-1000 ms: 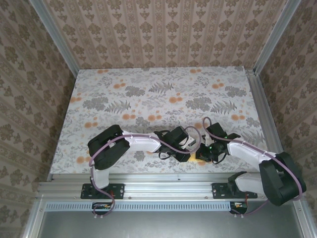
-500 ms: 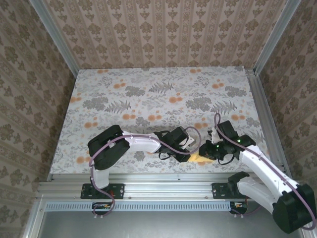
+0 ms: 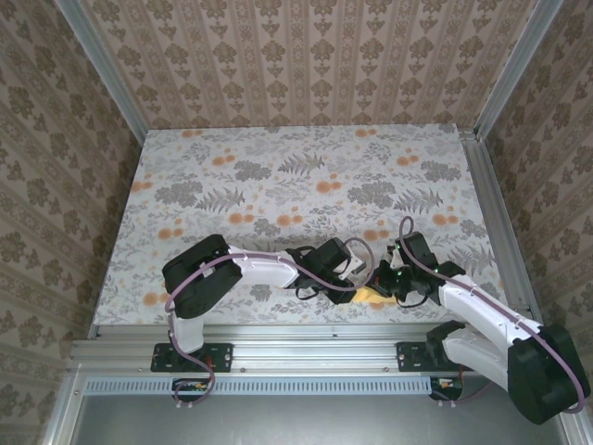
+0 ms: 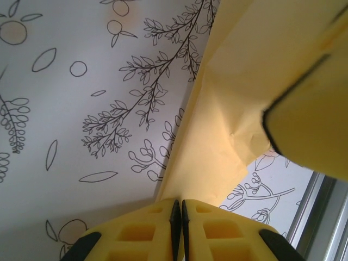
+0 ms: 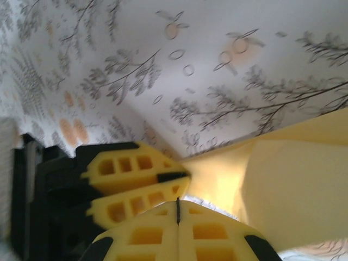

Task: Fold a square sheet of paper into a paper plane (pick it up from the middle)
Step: Fold the wing for the fifth time at the center of the table.

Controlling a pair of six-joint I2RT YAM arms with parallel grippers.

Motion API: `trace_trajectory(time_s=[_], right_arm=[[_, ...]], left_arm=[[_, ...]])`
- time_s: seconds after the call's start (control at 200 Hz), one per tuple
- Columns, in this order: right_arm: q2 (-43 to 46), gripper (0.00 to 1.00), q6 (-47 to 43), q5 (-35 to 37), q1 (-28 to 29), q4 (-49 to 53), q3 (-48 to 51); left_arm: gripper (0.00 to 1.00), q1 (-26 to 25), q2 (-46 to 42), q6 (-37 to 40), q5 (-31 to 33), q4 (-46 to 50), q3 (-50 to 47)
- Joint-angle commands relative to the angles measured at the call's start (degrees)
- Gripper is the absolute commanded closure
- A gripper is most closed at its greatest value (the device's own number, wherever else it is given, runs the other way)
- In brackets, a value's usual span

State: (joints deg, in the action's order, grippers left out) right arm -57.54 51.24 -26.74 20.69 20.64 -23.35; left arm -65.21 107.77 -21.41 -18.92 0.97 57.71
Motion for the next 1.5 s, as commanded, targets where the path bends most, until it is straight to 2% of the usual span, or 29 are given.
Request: trace_trajectory(time_s=[0.0, 0.255, 0.45, 0.605, 0.68, 0.85, 0.995, 1.15, 1.28, 1.495], right_arm=[[-1.1, 1.00, 0.7, 5.4, 0.3, -2.0, 2.1], [-1.8, 1.00, -0.5, 11.0, -0.4, -2.5, 5.2], [-3.4, 1.00, -0.6, 12.2, -1.3, -2.4, 6.8], [2.2, 1.00, -2.2, 14.3, -2.1, 4.9, 4.5], [4.8, 1.00, -2.3, 12.9, -2.2, 6.5, 3.2], [6.9, 1.00, 2.3, 7.1, 0.1, 0.5, 2.1], [6.1, 1.00, 7.1, 7.1, 3.0, -6.4, 2.8], [0.8, 1.00, 9.1, 8.5, 5.0, -13.2, 3.9], [-1.9, 1.00, 8.0, 10.6, 4.9, -14.4, 5.3], [-2.9, 1.00, 2.7, 15.0, 2.0, -8.5, 6.6]], left_arm=[[0.85, -0.5, 2.3, -0.8, 2.0, 5.0, -2.7], [0.85, -0.5, 2.5, -0.8, 1.9, 5.0, -2.6], [0.85, -0.4, 2.6, -0.9, 1.9, 4.8, -3.0], [0.85, -0.4, 2.5, -0.7, 1.9, 5.0, -3.1], [0.85, -0.4, 2.4, -0.7, 2.0, 5.0, -3.2], [0.86, -0.4, 3.0, -0.7, 1.6, 4.8, -2.6], [0.85, -0.4, 3.0, -0.6, 1.6, 4.9, -2.4], [0.85, -0.4, 3.1, -0.8, 1.4, 4.7, -2.3], [0.85, -0.4, 3.0, -0.9, 1.4, 4.5, -2.6], [0.86, -0.5, 2.9, -1.0, 1.5, 4.6, -2.8]])
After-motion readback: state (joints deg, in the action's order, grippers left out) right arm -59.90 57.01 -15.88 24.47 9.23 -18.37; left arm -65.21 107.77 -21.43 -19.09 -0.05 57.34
